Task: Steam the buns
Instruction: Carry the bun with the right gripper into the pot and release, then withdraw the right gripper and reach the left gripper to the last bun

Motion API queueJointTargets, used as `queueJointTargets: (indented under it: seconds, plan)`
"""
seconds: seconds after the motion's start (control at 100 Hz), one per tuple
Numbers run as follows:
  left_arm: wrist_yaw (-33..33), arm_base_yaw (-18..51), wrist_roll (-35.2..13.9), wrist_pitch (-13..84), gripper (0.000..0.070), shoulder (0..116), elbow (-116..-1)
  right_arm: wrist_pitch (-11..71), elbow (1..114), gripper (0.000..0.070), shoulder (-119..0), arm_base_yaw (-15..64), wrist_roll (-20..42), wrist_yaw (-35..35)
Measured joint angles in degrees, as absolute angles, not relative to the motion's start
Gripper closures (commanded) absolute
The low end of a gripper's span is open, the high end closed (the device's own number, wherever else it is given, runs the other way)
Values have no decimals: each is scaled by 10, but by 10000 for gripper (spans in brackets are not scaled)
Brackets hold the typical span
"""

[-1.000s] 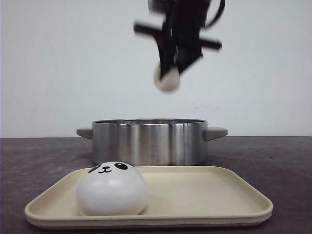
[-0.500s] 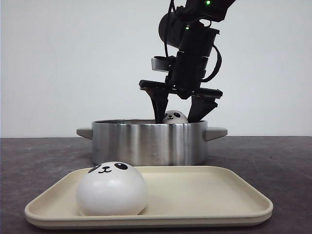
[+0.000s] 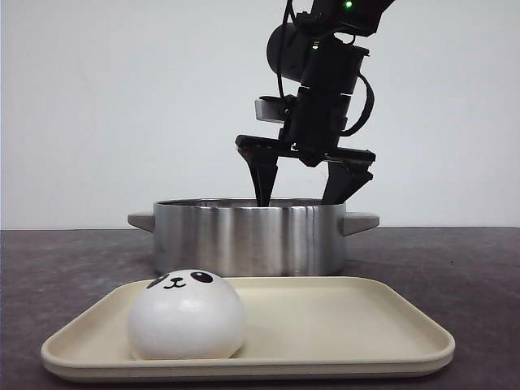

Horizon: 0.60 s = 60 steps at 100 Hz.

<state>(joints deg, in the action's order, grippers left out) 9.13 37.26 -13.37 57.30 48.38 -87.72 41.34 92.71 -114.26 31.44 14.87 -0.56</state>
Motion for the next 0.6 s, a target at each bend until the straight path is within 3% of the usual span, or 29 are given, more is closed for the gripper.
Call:
queueJointTargets:
  seconds: [0.05, 0.3, 0.6]
  plan:
    - [91, 373, -132, 584, 266, 488, -877, 427, 927, 700, -1142, 314, 149, -5]
    - [37, 373, -137, 615, 266, 527, -842, 429, 927, 685, -1060, 315, 137, 3]
    - [-40, 390, -186, 548, 266, 583, -662, 431, 927, 686, -840, 366, 122, 2]
